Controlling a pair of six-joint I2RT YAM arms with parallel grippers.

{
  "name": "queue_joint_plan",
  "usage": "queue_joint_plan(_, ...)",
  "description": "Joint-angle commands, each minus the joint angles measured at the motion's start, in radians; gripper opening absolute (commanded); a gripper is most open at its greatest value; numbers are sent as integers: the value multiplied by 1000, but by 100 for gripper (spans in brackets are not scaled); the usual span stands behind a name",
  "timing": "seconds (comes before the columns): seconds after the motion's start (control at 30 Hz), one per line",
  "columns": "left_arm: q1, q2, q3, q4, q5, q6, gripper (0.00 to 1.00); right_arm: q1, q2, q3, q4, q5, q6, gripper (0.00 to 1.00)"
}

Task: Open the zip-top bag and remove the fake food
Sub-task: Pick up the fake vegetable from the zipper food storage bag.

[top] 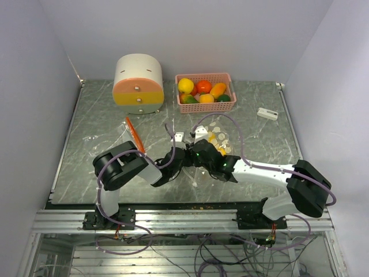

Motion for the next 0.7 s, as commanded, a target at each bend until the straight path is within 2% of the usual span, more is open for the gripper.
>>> queue_joint_plan(0.0, -21, -50, -14, -19, 65, 11, 39, 20, -13, -4, 55, -27, 26, 0)
queue_joint_plan(0.27, -22, -277, -110, -169, 76, 28, 35, -58, 4, -13, 49, -48, 59, 0)
queue_joint_plan(0.47, -22, -526, -202, -317, 28, 40, 33, -125, 14, -36, 91, -125, 76, 0)
queue_joint_plan(0.67, -22, -764, -252, -476, -15, 48, 31, -144, -19, -40, 105, -128, 46, 0)
